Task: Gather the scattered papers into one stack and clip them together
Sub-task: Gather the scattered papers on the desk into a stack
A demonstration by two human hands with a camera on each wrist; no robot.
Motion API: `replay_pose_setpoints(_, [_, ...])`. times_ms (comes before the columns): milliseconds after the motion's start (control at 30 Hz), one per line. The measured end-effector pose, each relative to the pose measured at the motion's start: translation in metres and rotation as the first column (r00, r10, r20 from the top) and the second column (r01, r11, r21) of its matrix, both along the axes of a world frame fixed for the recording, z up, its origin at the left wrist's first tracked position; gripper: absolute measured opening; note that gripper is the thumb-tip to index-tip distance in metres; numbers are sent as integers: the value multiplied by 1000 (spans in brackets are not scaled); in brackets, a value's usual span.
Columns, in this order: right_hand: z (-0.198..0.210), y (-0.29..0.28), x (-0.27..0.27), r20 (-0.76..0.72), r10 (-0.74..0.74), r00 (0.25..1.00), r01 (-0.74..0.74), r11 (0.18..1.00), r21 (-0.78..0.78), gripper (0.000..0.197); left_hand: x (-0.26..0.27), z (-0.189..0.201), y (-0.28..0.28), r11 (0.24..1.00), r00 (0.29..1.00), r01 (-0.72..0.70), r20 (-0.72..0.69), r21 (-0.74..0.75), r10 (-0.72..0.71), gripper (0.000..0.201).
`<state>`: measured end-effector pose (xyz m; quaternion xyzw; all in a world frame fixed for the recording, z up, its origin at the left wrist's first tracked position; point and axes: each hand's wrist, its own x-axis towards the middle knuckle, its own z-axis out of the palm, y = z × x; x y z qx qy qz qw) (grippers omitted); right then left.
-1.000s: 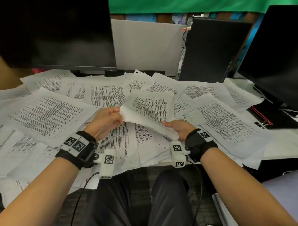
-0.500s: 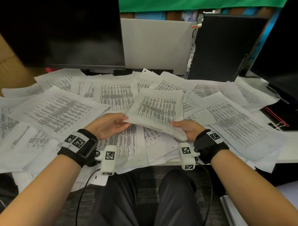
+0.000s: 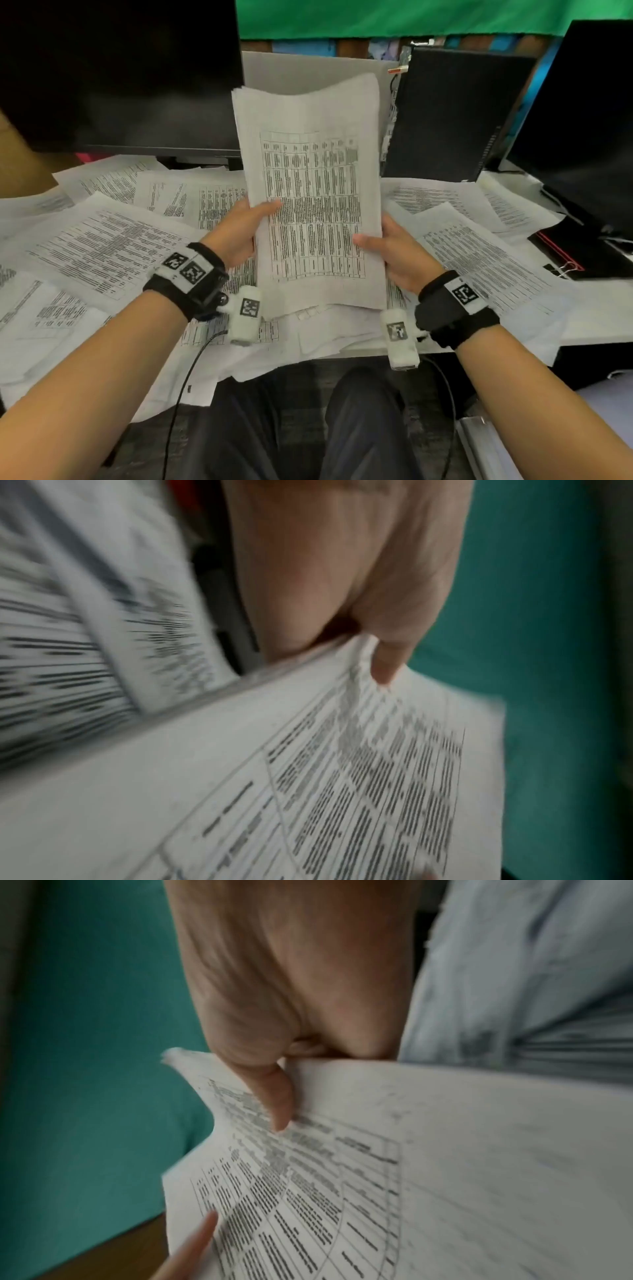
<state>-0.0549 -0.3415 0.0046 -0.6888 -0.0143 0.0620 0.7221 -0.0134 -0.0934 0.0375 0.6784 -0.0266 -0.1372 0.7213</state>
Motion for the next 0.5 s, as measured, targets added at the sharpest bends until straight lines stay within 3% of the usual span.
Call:
replay_pose_setpoints(67, [27,9,-5,173,-87,981,114,982,-153,50,-6,17,-21,993,970,-115,214,-20,117,40])
replay_pose_setpoints(133, [49,14,-8,319,-186,929,252,951,-179,49,-19,37,-38,979,888,-183,413,-88,203,15])
replay_pose_setpoints(200, [66,13,-11,427,-227,875,301,947,-114,47,-26,50,-42,970,810,-174,536,-170,239,24])
replay_pose_setpoints(267, [68,9,-15,452,-209,867,287,952,-111,39,-24,48,-38,983,775,-123,605,-139,182,36])
replay_pose_setpoints(333, [48,2,-15,362,-156,919,225,962,-157,37,-22,32,-33,998,842,-63,538,23,41,42])
replay_pose_setpoints(400, [14,-3,-17,200,-98,975,133,977,-168,52,-23,9,-28,953,933,66,321,296,-164,50])
replay_pose_setpoints(467, [-15,-10,-14,83,-151,985,162,977,-138,73,-21,-15,-25,863,954,161,149,479,-260,49])
replay_pose_setpoints(500, [-23,-12,-10,83,-214,973,223,967,-126,74,-19,-22,-26,860,958,139,154,491,-243,48])
